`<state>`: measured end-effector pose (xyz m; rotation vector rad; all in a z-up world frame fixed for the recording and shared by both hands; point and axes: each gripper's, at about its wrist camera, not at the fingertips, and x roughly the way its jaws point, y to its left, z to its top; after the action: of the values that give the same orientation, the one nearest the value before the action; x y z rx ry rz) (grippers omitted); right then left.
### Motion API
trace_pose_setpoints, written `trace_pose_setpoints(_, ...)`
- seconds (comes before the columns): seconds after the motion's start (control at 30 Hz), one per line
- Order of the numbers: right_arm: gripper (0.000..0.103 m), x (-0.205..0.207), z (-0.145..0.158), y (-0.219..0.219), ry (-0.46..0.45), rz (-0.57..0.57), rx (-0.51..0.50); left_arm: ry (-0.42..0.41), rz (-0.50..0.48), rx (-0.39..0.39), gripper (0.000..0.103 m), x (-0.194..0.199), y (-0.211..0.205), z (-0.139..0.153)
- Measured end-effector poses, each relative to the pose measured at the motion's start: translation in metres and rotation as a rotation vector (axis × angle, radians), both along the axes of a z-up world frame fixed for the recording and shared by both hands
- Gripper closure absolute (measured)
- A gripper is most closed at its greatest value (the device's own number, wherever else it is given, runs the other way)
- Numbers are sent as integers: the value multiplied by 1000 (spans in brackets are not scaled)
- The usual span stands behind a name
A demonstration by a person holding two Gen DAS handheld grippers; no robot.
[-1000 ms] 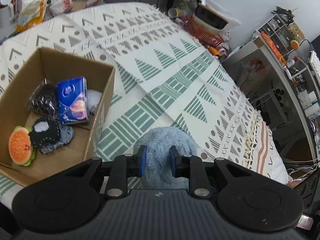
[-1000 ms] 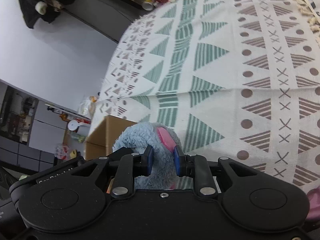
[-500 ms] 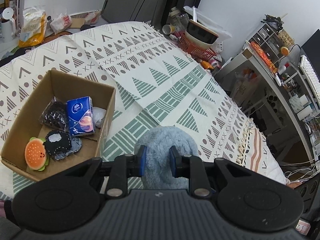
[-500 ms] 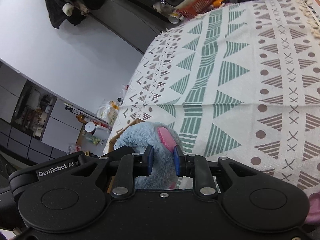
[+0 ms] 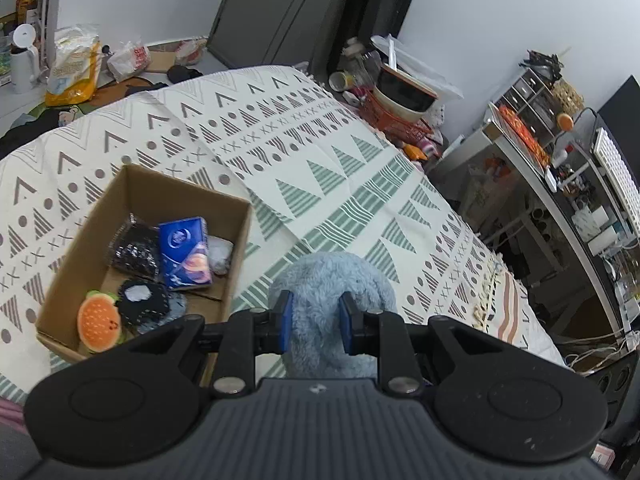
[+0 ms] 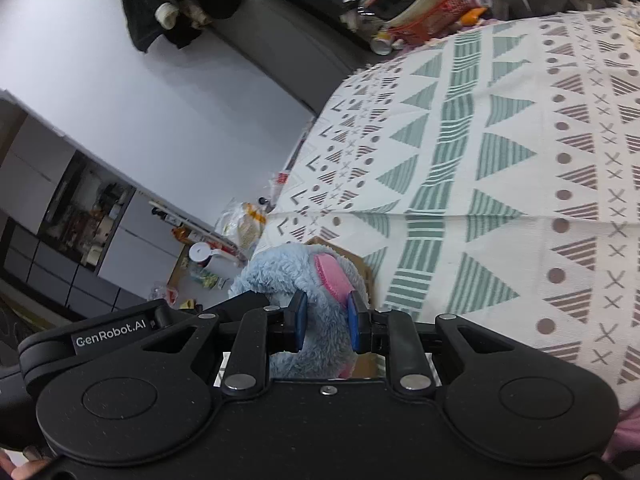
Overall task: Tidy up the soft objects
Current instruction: 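Carry the fuzzy pad and plush toy to the box and release both inside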
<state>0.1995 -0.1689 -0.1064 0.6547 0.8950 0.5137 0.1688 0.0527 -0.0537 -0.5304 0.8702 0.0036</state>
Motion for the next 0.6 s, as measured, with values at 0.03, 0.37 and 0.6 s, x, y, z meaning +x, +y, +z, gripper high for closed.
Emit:
trace_pose_setpoints(0.03, 82, 0, 0, 3, -5, 8, 2, -2, 6, -2, 80, -1, 4, 0)
trace_pose_setpoints(0.37, 82, 2, 3, 36, -41, 71, -1, -12, 52, -29, 80, -8, 41, -3)
trace_pose_setpoints(0.6, 82, 2, 0, 63, -65, 132, -34, -6, 87, -49, 80, -12, 69, -15)
